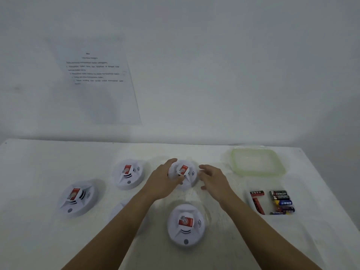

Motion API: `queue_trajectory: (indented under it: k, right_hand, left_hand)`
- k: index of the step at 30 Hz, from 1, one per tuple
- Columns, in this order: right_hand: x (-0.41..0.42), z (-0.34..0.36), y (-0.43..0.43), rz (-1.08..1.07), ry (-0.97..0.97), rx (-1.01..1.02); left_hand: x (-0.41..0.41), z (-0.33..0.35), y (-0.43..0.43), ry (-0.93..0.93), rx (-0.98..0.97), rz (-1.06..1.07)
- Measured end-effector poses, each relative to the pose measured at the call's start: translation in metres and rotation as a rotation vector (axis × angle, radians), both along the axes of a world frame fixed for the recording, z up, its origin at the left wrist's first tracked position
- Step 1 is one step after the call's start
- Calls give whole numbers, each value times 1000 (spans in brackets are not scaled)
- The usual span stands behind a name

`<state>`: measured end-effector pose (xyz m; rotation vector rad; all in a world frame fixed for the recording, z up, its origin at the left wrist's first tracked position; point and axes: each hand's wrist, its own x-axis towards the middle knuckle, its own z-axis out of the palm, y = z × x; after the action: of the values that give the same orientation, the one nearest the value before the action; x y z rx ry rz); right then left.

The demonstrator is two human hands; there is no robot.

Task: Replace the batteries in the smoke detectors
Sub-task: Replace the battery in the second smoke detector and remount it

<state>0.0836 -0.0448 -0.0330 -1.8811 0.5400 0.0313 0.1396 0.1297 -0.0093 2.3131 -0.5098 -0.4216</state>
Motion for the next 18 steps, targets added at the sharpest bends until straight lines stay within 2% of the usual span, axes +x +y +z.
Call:
queue_trajectory:
  k: [5, 10, 18]
  right_hand:
    - [6, -3, 7, 25, -28, -23]
    - [11, -6, 11, -28, -66, 0]
    - [-3, 10, 12, -83, -230, 209]
  left_hand:
    - [6, -13, 0, -45, 11, -7]
    - [6, -16, 5, -34, -96, 25]
    - [-3, 1, 11, -21, -213, 54]
